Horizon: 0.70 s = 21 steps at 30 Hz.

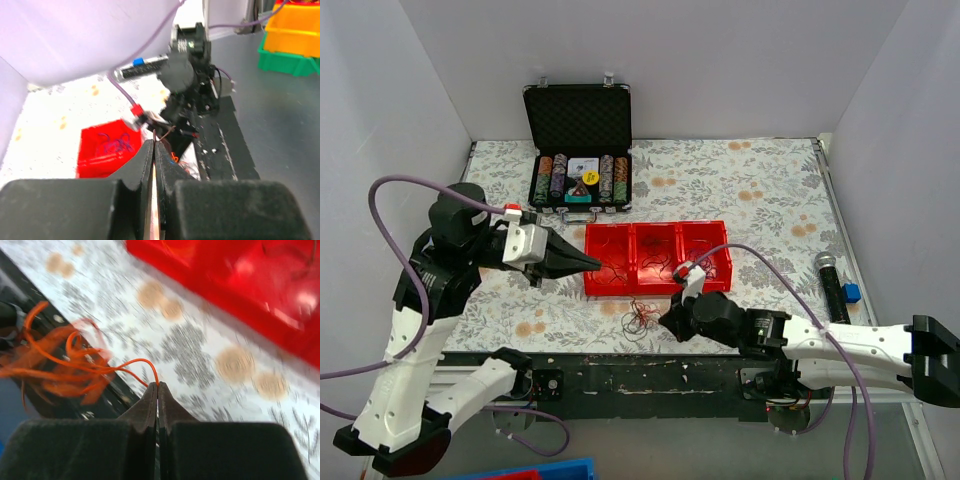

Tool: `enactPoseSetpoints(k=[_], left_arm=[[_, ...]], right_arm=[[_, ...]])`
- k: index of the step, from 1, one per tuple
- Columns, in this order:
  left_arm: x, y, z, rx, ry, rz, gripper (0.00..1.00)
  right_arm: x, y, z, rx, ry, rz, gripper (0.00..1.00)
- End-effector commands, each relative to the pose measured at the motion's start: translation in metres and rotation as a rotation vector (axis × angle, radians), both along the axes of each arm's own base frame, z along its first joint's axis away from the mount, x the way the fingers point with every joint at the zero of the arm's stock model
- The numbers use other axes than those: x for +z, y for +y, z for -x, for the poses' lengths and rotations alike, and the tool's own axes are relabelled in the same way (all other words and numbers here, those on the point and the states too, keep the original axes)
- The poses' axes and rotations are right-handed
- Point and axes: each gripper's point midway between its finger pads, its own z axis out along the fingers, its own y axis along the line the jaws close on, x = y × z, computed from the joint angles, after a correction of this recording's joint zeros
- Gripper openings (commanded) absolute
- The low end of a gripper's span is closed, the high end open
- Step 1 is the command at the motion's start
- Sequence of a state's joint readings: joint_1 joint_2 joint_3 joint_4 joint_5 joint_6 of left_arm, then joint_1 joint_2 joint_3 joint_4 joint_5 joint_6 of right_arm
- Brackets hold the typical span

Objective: Untangle the cables

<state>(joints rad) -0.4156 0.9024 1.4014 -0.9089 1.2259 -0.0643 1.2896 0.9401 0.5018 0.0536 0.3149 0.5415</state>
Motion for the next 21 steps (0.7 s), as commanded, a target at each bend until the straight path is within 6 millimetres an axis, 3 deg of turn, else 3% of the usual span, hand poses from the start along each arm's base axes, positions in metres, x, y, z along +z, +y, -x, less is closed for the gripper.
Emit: enactPoseSetpoints(k=[1, 8, 21], left_arm=[[0.051, -0.004, -0.005, 0.041, -0.112, 0.127, 0.00], [0.110, -0.006, -0.031, 0.167, -0.242, 0.293, 0.00], [0.228, 0.001, -0.061, 0.307, -0.491, 0.540, 0.00]], right_arm=[[-0.038, -0.024, 0.003, -0.135, 0.128, 0.026, 0.01], [-0.081, -0.050, 0.019, -0.194, 0.212, 0.178, 0.01], [-0.128, -0.054, 0.060, -0.196, 0.287, 0.322, 0.01]])
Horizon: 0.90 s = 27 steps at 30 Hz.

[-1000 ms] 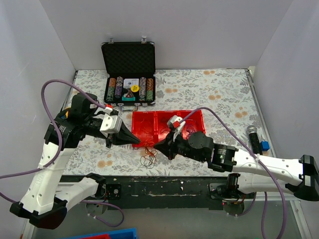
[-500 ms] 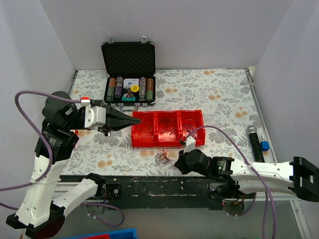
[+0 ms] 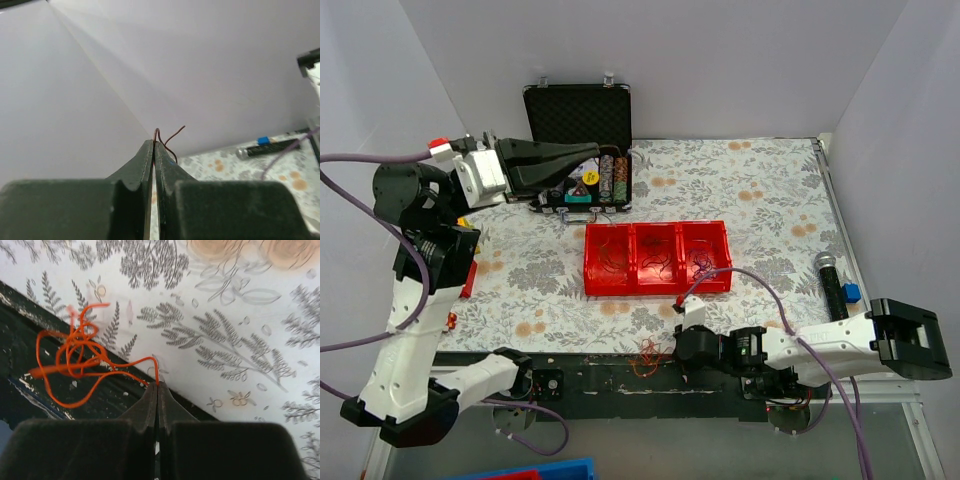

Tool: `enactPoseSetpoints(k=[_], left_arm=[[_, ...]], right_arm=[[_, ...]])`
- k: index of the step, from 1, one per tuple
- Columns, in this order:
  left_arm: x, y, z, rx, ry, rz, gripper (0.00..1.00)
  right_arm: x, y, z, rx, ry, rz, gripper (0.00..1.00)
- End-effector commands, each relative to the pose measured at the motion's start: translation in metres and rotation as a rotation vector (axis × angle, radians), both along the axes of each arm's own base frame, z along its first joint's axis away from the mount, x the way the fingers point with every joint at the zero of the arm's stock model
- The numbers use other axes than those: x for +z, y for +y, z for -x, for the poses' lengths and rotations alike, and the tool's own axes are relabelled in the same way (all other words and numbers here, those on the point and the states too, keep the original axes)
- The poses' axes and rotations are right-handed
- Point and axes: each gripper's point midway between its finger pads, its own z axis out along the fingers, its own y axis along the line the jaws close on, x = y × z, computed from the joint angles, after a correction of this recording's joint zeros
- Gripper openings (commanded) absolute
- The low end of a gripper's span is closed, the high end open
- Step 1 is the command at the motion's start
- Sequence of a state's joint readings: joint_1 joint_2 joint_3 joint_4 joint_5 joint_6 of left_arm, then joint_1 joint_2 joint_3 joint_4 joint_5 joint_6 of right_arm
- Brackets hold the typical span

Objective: Untangle the cables

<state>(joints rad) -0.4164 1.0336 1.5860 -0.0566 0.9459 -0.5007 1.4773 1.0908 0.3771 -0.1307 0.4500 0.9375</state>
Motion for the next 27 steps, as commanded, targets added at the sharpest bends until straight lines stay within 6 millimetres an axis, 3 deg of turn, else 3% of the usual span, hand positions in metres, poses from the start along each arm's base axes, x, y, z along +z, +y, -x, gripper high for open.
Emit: enactPoseSetpoints(k=[1, 4, 7, 10, 13, 20, 27], left_arm=[[0.059, 0.010, 0.002, 0.057, -0.132, 0.126, 0.00], [0.068, 0.008, -0.004, 0.064, -0.149, 0.140, 0.00], [0.061, 0.003, -0.013, 0.060, -0.130, 0.127, 0.00], [0.046, -0.001, -0.023, 0.062, -0.096, 0.106, 0.00], [0.031, -0.005, -0.029, 0.058, -0.068, 0.084, 0.00], [-0.026, -0.019, -0.051, 0.029, 0.065, 0.012, 0.00], [-0.091, -0.044, -0.065, 0.009, 0.153, -0.064, 0.00]], right_arm=[[-0.014, -0.004, 0.009, -0.036, 0.017, 0.053, 0.01], [-0.017, -0.001, 0.014, -0.032, 0.013, 0.075, 0.01], [-0.010, 0.003, 0.014, -0.038, -0.005, 0.067, 0.01], [0.007, 0.008, 0.010, -0.055, -0.035, 0.023, 0.01], [0.039, 0.016, 0.004, -0.073, -0.073, -0.070, 0.01], [0.122, 0.021, -0.008, -0.082, -0.158, -0.348, 0.01], [0.163, 0.015, -0.009, -0.050, -0.192, -0.516, 0.01]])
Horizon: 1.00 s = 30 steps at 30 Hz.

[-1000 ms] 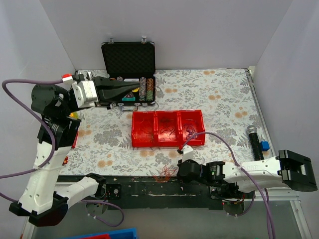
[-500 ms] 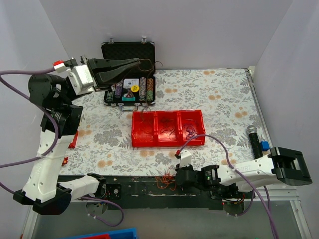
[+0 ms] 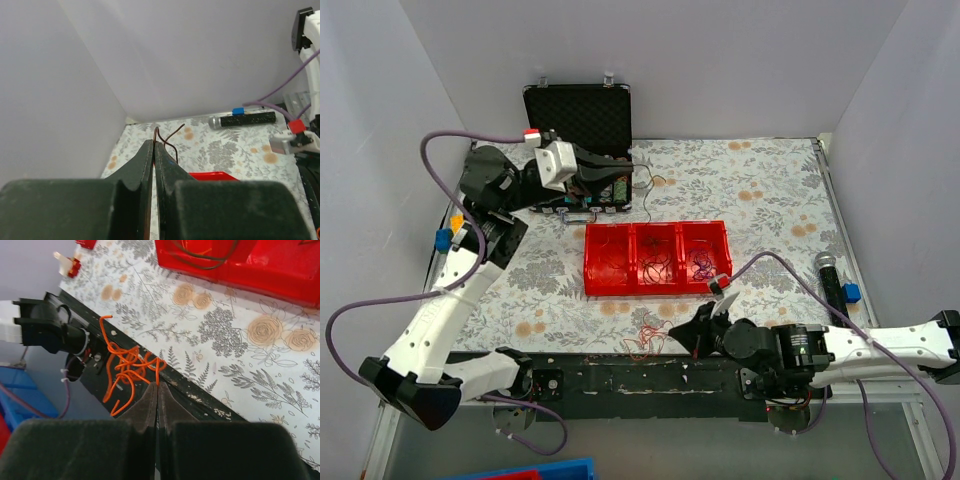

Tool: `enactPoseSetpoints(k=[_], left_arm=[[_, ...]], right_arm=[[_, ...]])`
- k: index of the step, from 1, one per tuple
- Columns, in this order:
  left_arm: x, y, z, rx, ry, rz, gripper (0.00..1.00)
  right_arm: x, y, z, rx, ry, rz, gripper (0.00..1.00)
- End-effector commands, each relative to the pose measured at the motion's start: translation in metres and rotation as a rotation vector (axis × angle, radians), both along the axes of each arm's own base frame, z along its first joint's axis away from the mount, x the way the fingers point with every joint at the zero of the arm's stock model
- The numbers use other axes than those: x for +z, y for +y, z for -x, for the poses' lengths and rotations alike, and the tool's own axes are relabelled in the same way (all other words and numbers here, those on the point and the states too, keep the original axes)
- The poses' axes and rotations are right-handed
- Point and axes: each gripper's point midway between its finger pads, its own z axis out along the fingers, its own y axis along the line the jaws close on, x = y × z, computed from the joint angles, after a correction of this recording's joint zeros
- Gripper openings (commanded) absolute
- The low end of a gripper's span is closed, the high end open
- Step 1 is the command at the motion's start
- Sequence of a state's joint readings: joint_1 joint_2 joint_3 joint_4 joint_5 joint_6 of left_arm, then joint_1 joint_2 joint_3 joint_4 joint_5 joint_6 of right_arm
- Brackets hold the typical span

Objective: Untangle the cables

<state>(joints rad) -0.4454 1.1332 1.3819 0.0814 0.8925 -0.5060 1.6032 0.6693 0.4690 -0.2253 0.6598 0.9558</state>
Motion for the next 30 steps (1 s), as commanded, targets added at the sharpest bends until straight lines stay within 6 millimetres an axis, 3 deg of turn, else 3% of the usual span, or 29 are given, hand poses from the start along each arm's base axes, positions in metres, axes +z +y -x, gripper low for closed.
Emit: enactPoseSetpoints(k=[1, 10, 14, 20, 22, 27, 30], left_arm=[[-0.023, -0.014, 0.004, -0.011, -0.006, -0.026, 0.00], [-0.058, -0.052, -0.009, -0.016, 0.001, -0.083, 0.00], [-0.075, -0.054, -0.023, 0.030, -0.011, -0.118, 0.00], [-0.133, -0.049, -0.049, 0.163, -0.039, -0.234, 0.00], [-0.143, -0.046, -0.057, 0.206, -0.026, -0.245, 0.00], [-0.152, -0.050, -0.060, 0.216, 0.001, -0.245, 0.00], [-0.133, -0.054, -0.055, 0.184, 0.006, -0.207, 0.00]], right_arm=[[0.032, -0.001, -0.005, -0.002, -0.061, -0.103, 0.01], [0.039, -0.010, -0.005, 0.002, -0.060, -0.131, 0.01], [0.041, -0.015, -0.007, -0.009, -0.058, -0.151, 0.01], [0.051, -0.022, -0.009, -0.019, -0.072, -0.175, 0.01], [0.052, -0.025, -0.011, -0.024, -0.074, -0.171, 0.01], [0.056, -0.029, -0.014, -0.042, -0.083, -0.168, 0.01], [0.057, -0.030, -0.015, -0.050, -0.088, -0.162, 0.01]])
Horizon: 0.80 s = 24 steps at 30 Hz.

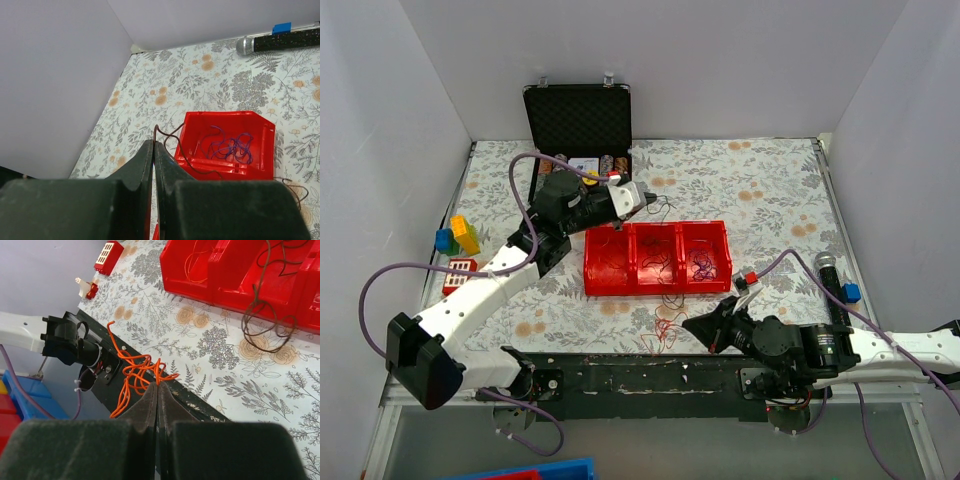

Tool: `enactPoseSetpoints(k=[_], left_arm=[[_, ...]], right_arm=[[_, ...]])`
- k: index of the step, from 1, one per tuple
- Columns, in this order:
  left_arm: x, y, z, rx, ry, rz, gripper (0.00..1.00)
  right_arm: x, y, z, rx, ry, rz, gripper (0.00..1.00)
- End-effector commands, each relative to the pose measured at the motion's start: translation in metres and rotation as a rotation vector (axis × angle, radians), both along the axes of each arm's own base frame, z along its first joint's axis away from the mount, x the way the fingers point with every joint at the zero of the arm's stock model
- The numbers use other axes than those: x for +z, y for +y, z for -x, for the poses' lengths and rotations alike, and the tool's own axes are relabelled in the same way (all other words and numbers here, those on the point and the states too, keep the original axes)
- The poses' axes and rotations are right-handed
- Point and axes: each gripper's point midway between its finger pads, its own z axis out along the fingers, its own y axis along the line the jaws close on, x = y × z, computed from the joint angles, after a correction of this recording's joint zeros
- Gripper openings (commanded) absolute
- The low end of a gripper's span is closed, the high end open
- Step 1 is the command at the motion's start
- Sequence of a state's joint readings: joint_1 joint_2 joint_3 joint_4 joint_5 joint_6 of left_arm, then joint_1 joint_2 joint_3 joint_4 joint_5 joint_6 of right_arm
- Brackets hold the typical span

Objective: Untangle the cables

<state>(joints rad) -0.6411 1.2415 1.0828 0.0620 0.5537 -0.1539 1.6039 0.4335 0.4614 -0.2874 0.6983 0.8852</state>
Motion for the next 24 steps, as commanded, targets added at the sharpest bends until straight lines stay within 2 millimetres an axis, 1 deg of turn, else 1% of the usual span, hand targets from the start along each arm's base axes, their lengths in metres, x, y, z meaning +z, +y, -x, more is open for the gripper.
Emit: enactPoseSetpoints(k=[1, 6, 8, 10, 13, 14, 24], left_arm=[[0.041, -0.004, 0.004, -0.014, -0.049, 0.077, 0.00], [0.096, -0.010, 0.020, -0.076, -0.060, 0.177, 0.00], [0.103, -0.010, 0.023, -0.082, -0.061, 0.190, 0.00], [0.104, -0.010, 0.022, -0.079, -0.066, 0.191, 0.00], [0.099, -0.007, 0.020, -0.055, -0.066, 0.188, 0.00], [0.094, -0.007, 0.019, -0.051, -0.068, 0.179, 0.00], [0.033, -0.007, 0.004, -0.008, -0.047, 0.065, 0.00]], right_arm=[[0.020, -0.004, -0.008, -0.044, -0.021, -0.040, 0.01], [0.024, -0.006, -0.010, -0.057, -0.029, -0.059, 0.01], [0.027, -0.007, -0.011, -0.062, -0.033, -0.070, 0.01], [0.027, -0.007, -0.012, -0.063, -0.035, -0.073, 0.01], [0.027, -0.008, -0.011, -0.064, -0.032, -0.077, 0.01], [0.027, -0.009, -0.012, -0.066, -0.031, -0.078, 0.01], [0.029, -0.013, -0.014, -0.082, -0.030, -0.075, 0.01]])
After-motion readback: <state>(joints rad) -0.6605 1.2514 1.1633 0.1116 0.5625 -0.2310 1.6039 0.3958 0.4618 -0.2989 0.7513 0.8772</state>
